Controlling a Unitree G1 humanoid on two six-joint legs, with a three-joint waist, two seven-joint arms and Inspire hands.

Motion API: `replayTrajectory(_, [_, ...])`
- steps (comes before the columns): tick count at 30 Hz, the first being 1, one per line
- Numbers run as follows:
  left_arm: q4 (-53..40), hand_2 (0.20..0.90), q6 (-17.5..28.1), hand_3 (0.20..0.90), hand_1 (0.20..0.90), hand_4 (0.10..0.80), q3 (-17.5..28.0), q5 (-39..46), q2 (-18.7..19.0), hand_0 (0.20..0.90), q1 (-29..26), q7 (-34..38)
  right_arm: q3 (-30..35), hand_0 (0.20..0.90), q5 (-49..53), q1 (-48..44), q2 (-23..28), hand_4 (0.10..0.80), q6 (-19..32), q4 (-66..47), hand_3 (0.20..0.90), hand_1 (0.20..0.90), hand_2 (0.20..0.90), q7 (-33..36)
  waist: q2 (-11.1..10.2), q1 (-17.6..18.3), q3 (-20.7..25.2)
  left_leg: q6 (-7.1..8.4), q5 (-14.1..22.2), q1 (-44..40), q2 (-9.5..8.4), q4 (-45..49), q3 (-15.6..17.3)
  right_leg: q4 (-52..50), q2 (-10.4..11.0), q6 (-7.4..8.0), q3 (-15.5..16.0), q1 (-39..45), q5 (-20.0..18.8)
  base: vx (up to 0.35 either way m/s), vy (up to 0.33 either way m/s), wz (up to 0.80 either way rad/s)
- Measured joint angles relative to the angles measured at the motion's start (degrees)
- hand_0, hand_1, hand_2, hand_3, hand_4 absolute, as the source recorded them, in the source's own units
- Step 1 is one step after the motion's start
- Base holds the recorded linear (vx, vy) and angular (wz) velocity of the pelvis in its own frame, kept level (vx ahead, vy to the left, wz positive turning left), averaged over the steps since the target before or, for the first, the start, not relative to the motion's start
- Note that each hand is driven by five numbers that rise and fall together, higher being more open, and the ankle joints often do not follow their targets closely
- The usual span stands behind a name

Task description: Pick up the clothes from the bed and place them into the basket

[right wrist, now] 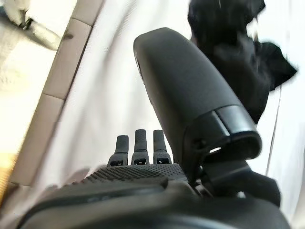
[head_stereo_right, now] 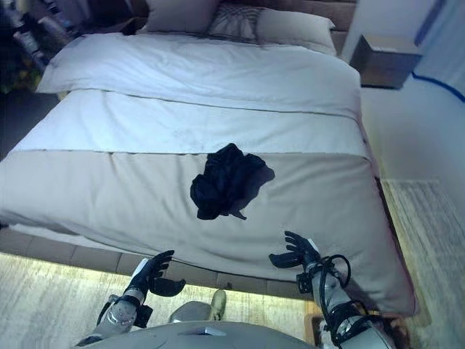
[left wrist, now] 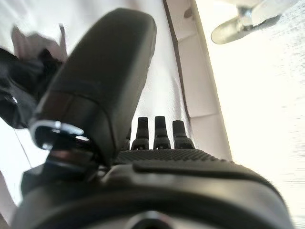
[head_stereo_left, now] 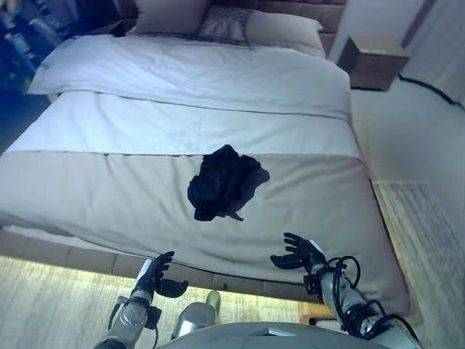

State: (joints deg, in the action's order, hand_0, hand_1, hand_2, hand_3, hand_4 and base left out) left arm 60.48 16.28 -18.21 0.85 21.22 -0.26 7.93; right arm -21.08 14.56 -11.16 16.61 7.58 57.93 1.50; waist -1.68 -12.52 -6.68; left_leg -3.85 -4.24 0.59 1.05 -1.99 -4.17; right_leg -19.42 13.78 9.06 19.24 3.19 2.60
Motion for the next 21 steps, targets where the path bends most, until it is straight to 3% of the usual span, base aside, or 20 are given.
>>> replayTrajectory(2, [1.92,0.9,-0.26,0.9,0.9,0.8,-0.2,0.12,0.13,0.9,-0.45,0.91,-0.21,0.9,-4.12,-2.55,0.89,0.8,1.09,0.86,0.9,0.9,0.9,1.04,-0.48,1.0,-0.52,-0.47,-0.84,0.23,-0.09,-1.47,-3.27,10.43,-4.47,-0.17,-1.79,-1.66,-0.13,-0.05,-0.317,0.79])
replayTrajectory(5, [2.1,0.9,0.23,0.9,0.9,0.8,-1.51,0.28,2.5,0.9,-2.19,1.8,-5.16,0.9,-12.12,-9.64,3.26,0.8,2.41,1.98,0.9,0.9,0.9,4.57,-3.19,2.23,-2.03,-0.08,-0.89,6.07,-0.26,-0.32,-5.8,18.98,-7.57,-0.86,-4.35,-8.99,-0.98,-0.144,-0.224,0.78])
replayTrajectory(6, [2.33,0.9,0.2,0.9,0.9,0.8,-3.03,0.31,4.22,0.9,-3.79,1.58,-7.04,0.9,-16.53,-13.21,4.55,0.8,2.47,2.54,0.9,0.9,0.9,6.94,-4.98,3.0,-3.49,0.4,-1.29,9.64,-0.83,0.98,-6.7,20.05,-7.75,-0.57,-5.24,-10.52,-3.4,0.036,-0.141,1.28])
replayTrajectory(7, [2.91,0.9,0.18,0.9,0.9,0.8,-3.06,0.4,4.47,0.9,-5.96,1.93,-8.58,0.9,-19.29,-16.55,6.07,0.8,2.09,4.07,0.9,0.9,0.9,8.33,-5.66,2.0,-4.98,1.21,-1.41,11.56,-0.71,1.84,-8.33,20.74,-8.84,-1.44,-5.25,-11.02,-4.61,0.046,-0.242,1.26])
replayTrajectory(9, [2.38,0.9,0.17,0.9,0.9,0.8,-2.7,0.64,4.46,0.9,-6.57,2.8,-8.44,0.9,-22.13,-20.23,7.38,0.8,1.99,5.1,0.9,0.9,0.9,10.38,-6.2,-0.34,-6.81,3.45,-1.47,12.51,1.4,2.93,-6.81,21.97,-10.47,-1.51,-3.3,-10.35,-4.66,-0.008,-0.192,0.54])
replayTrajectory(11, [2.26,0.9,0.18,0.9,0.9,0.8,-2.29,1.35,4.6,0.9,-5.11,2.92,-8.95,0.9,-25.04,-24.28,8.11,0.8,2.1,5.0,0.9,0.9,0.9,13.12,-6.74,-3.03,-8.6,7.5,-1.46,13.26,3.16,3.77,-7.16,22.78,-12.18,-1.78,-1.47,-9.64,-4.84,0.003,-0.132,0.21])
replayTrajectory(13, [2.07,0.9,0.18,0.9,0.9,0.8,-2.3,1.42,4.45,0.9,-5.02,2.85,-9.03,0.9,-25.76,-27.44,9.23,0.8,2.03,5.07,0.9,0.9,0.9,14.35,-6.99,-5.08,-10.43,8.08,-2.03,13.77,3.77,3.74,-7.43,23.01,-12.75,-1.88,-0.53,-9.59,-4.94,0.016,-0.132,0.23])
replayTrajectory(14, [1.36,0.9,0.23,0.9,0.9,0.8,-2.3,1.43,4.44,0.9,-4.69,2.78,-9.07,0.9,-26.1,-29.81,9.81,0.8,1.25,5.53,0.9,0.9,0.9,15.08,-7.06,-6.24,-11.56,9.26,-2.74,14.15,3.81,3.69,-8.15,23.19,-12.84,-2.09,0.42,-9.56,-5.24,0.026,-0.083,0.28])
replayTrajectory(21, [-4.56,0.9,2.74,0.9,0.9,0.8,-2.16,1.53,7.08,0.9,-6.61,1.08,-10.93,0.9,-28.19,-41.73,10.46,0.8,-3.4,6.68,0.9,0.9,0.9,17.45,-6.96,-11.59,-17.22,10.66,-3.09,15.75,2.03,4.0,-11.13,23.33,-12.05,-2.96,3.54,-9.4,-5.61,0.042,-0.099,0.27])
